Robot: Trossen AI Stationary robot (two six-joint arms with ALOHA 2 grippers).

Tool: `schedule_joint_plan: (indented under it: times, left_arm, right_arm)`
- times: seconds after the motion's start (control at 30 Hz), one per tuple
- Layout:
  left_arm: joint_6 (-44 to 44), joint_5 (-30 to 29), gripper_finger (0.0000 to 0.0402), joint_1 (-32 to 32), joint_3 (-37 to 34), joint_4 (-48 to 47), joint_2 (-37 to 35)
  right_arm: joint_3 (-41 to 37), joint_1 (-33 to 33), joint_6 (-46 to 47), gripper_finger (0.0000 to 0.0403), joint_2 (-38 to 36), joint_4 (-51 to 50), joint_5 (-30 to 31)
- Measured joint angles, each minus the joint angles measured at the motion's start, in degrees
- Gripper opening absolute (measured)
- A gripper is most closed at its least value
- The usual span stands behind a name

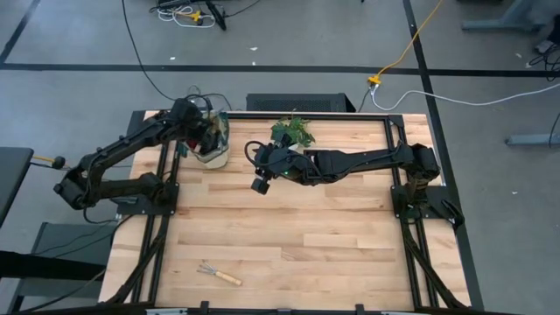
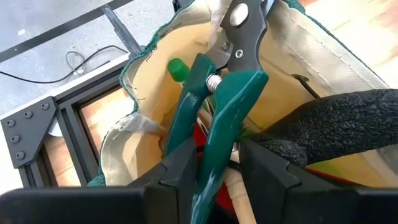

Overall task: Pick & Place Garden tools in Gardening bag
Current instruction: Put the dark green shears into the green gardening bag

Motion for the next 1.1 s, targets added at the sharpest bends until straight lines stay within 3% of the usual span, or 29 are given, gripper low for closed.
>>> schedule_joint_plan:
  times: [0.4, 1.1]
  left_arm:
    - [0.0, -0.3, 0.0102, 0.0, 0.0, 6.7, 0.0]
    - [-0.2, -1.0, 0.0009, -0.2, 0.0, 5.4, 2.5]
  right_arm:
    - [0.0, 0.0, -0.2, 0.0132, 0.0, 0.0, 0.0]
    - [0.0, -0.2, 0.0, 0.0132, 0.0, -0.1, 0.0]
